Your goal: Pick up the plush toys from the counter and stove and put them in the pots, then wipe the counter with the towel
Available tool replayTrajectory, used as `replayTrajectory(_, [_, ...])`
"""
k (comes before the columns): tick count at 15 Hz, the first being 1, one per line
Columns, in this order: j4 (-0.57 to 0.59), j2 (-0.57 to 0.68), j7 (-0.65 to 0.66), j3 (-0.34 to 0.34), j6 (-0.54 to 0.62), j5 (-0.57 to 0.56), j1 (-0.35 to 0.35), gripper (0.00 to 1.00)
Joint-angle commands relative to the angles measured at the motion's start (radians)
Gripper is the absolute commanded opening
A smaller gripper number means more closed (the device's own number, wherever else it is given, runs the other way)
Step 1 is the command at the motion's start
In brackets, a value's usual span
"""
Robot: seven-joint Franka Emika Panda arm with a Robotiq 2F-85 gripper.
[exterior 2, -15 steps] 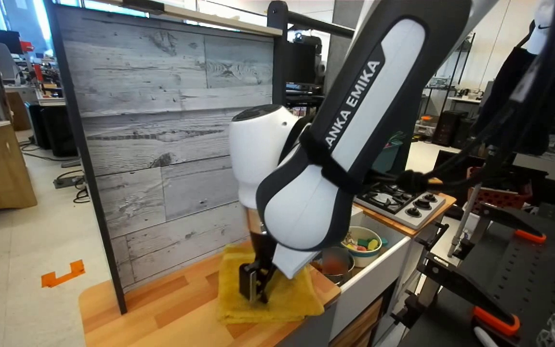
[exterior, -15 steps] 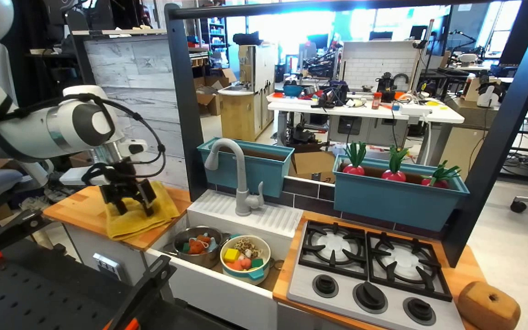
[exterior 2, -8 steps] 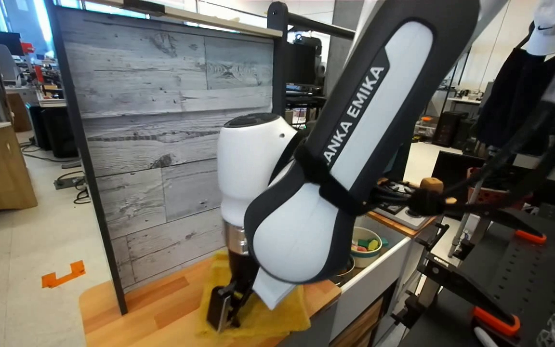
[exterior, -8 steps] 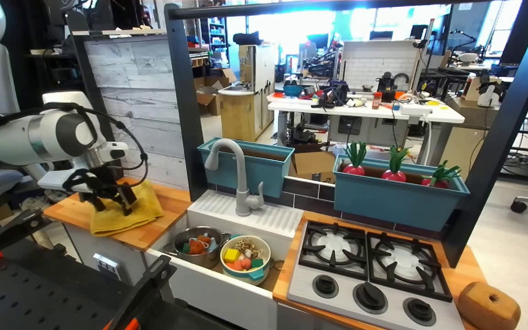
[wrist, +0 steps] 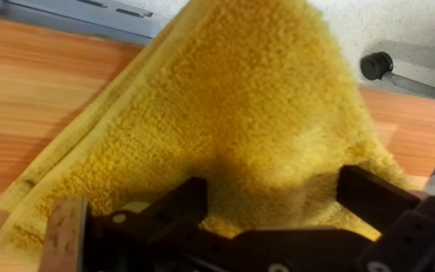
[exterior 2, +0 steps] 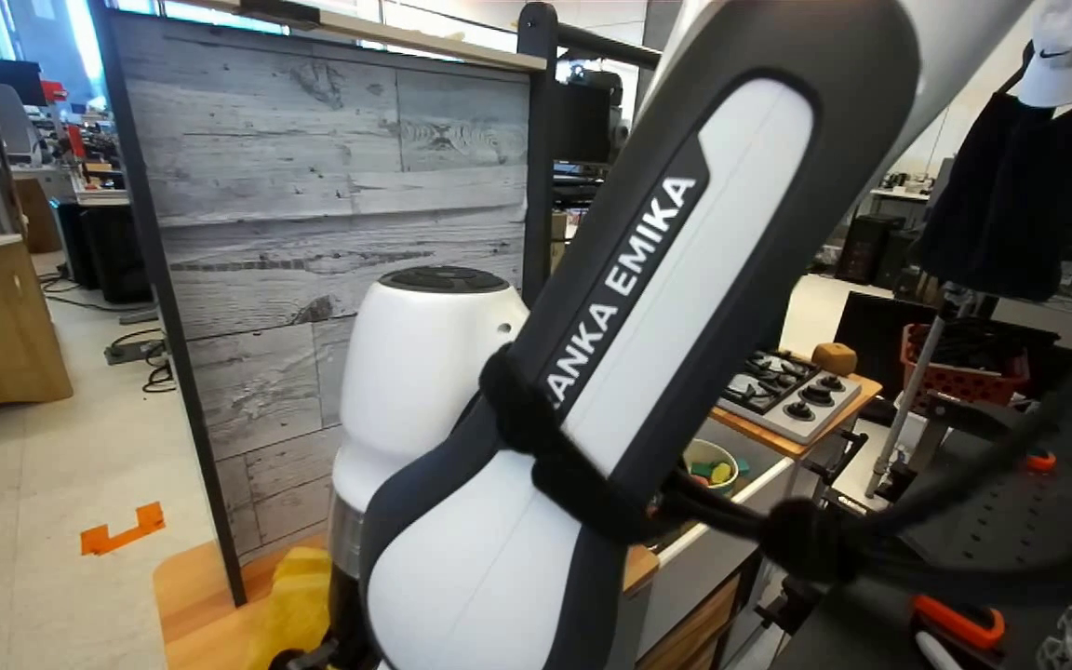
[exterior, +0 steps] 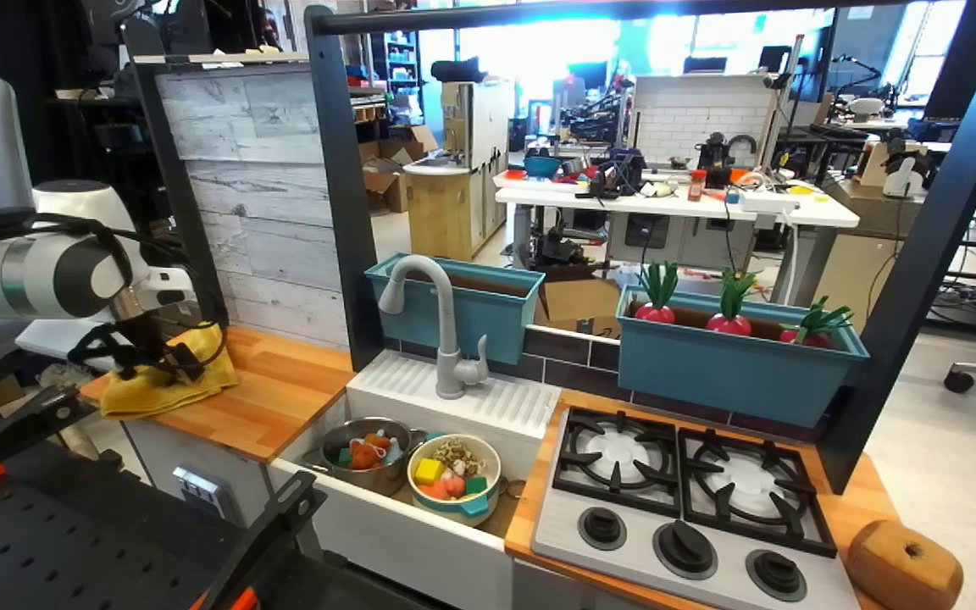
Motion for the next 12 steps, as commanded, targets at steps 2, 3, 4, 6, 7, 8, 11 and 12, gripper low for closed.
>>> replayTrajectory(2, [-0.190,-0.144,0.026,-0.119,-0.014,0.051,-0.040,1.00])
replayTrajectory(3, [-0.214,-0.163,0.041,-0.167,-0.006,0.050,-0.032,1.00])
replayTrajectory(4, [-0.229,-0.174,0.053,-0.213,0.000,0.046,-0.018,1.00])
replayTrajectory(6, [-0.221,-0.167,0.041,-0.244,-0.008,0.033,-0.018,1.00])
replayTrajectory(7, [-0.194,-0.145,0.020,-0.207,0.001,0.039,-0.044,1.00])
replayTrajectory(8, [-0.171,-0.127,-0.002,-0.161,0.031,0.049,-0.075,1.00])
replayTrajectory(11, [-0.070,-0.037,-0.041,-0.020,0.129,0.070,-0.118,1.00])
replayTrajectory(12, [-0.030,0.002,-0.048,0.014,0.152,0.071,-0.110,1.00])
